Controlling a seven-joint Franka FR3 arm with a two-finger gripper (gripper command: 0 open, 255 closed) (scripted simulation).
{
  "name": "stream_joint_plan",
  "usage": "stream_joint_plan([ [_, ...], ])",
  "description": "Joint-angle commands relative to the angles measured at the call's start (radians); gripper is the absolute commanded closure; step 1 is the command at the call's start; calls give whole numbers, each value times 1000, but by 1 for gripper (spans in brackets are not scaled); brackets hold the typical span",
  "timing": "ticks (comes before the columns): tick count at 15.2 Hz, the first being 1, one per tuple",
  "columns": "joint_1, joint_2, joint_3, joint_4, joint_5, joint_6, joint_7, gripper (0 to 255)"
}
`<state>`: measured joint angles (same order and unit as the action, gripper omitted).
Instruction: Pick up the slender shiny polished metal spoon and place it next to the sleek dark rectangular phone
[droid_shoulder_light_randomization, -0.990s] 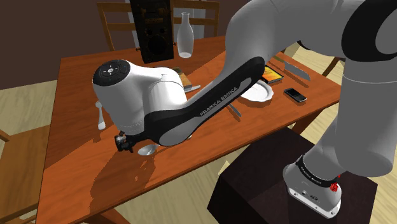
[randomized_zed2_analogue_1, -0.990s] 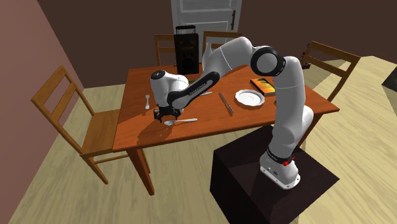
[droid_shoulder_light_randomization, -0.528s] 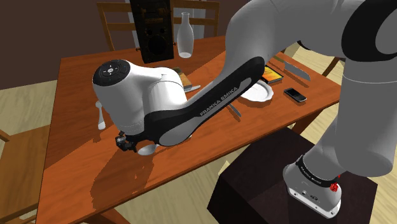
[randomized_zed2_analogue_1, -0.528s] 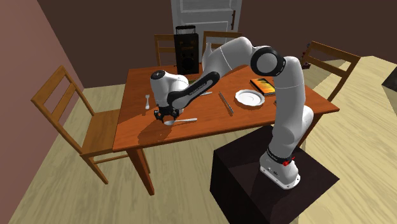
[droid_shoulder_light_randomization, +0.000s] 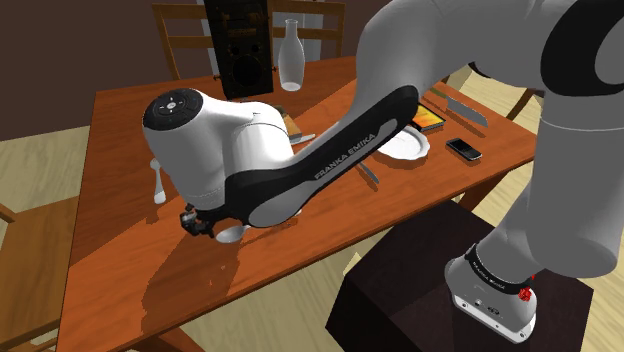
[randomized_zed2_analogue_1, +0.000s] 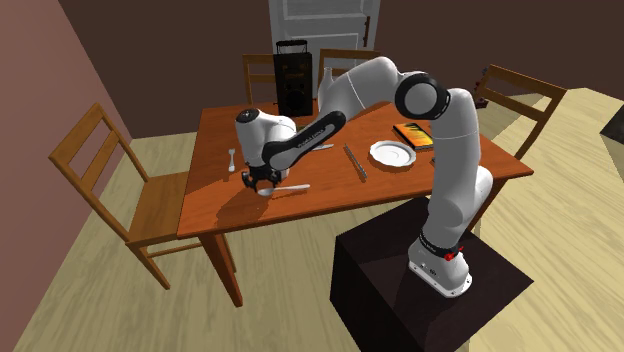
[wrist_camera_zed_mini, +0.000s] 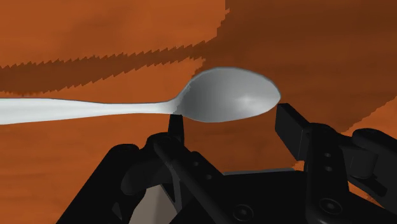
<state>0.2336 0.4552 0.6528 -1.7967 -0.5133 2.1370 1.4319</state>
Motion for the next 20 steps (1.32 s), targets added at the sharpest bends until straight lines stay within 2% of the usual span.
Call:
stream_joint_plan([
  [1,-5,-13,6,6,11,-15,-10,255],
  [15,-24,-89,42,87,85,-150,-73,255],
  [20,-159,-314,70,-175,224,-39,-183,255],
])
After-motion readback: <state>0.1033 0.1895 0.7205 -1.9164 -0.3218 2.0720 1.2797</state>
